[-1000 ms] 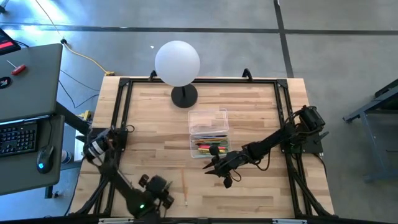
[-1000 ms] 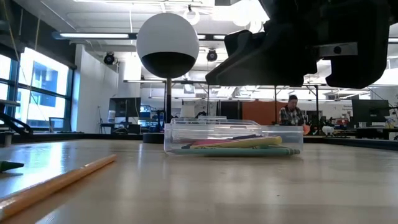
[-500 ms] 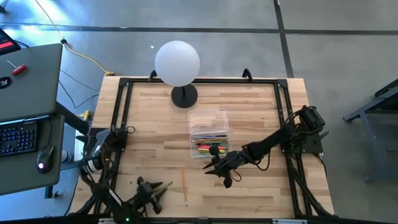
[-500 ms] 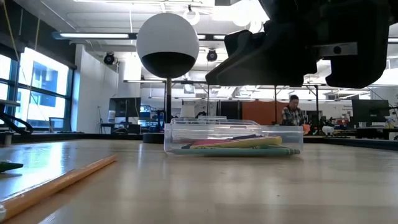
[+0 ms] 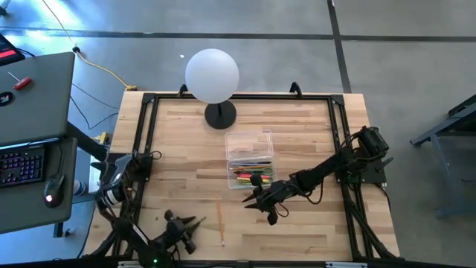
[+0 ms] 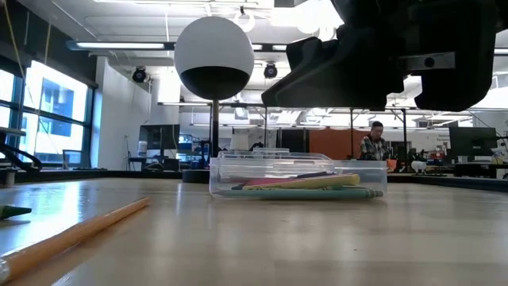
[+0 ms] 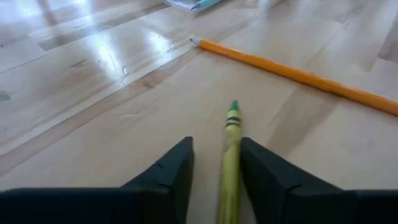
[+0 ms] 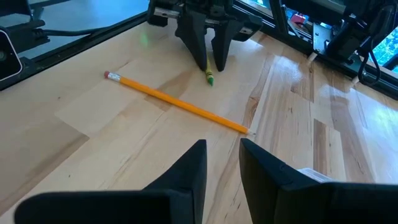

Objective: Pick & place school supplies into a supply box
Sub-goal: Put the light green crayon into the transparent supply box

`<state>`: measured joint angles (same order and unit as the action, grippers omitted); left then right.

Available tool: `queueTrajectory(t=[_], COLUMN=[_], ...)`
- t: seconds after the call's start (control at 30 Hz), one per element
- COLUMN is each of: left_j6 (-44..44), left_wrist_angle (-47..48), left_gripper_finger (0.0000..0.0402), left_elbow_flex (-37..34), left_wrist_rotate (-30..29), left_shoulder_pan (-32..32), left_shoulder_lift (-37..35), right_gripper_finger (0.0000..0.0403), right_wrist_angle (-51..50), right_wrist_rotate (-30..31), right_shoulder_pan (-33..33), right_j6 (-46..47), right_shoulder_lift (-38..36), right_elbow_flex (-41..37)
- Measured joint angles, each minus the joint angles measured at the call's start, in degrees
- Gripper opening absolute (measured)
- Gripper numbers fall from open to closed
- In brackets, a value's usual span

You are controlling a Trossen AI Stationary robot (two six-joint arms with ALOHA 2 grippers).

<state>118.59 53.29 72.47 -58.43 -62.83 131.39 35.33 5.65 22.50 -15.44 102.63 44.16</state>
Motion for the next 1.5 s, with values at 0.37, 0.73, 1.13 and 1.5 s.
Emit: queueTrajectory(t=[0.37, 0.73, 1.13, 1.5], left_j6=[1.32, -6.64, -67.60, -91.00], left_wrist_angle=[-2.03, 8.94, -15.68, -40.62], left_gripper_finger=[0.0037, 0.0040, 0.0044, 0.0073], left_elbow_flex=[-0.04, 5.35, 9.28, 9.44], left_wrist_rotate=[-2.31, -4.69, 9.99, 31.52], left_shoulder_pan=[3.06, 11.80, 33.96, 53.01], left_shoulder_lift=[-0.61, -12.17, -19.84, -16.98], right_gripper_finger=[0.0074, 0.0074, 0.0074, 0.0074], right_wrist_angle=[0.45, 0.96, -18.00, -33.04], right_wrist_rotate=[-1.28, -5.61, -4.15, 4.62], right_shoulder_pan=[0.02, 0.07, 6.32, 16.92], right_j6=[2.62, 4.50, 14.61, 21.74], right_shoulder_lift=[0.00, 0.00, -5.36, -13.50], right_elbow_flex=[-0.07, -0.07, 0.01, -0.04])
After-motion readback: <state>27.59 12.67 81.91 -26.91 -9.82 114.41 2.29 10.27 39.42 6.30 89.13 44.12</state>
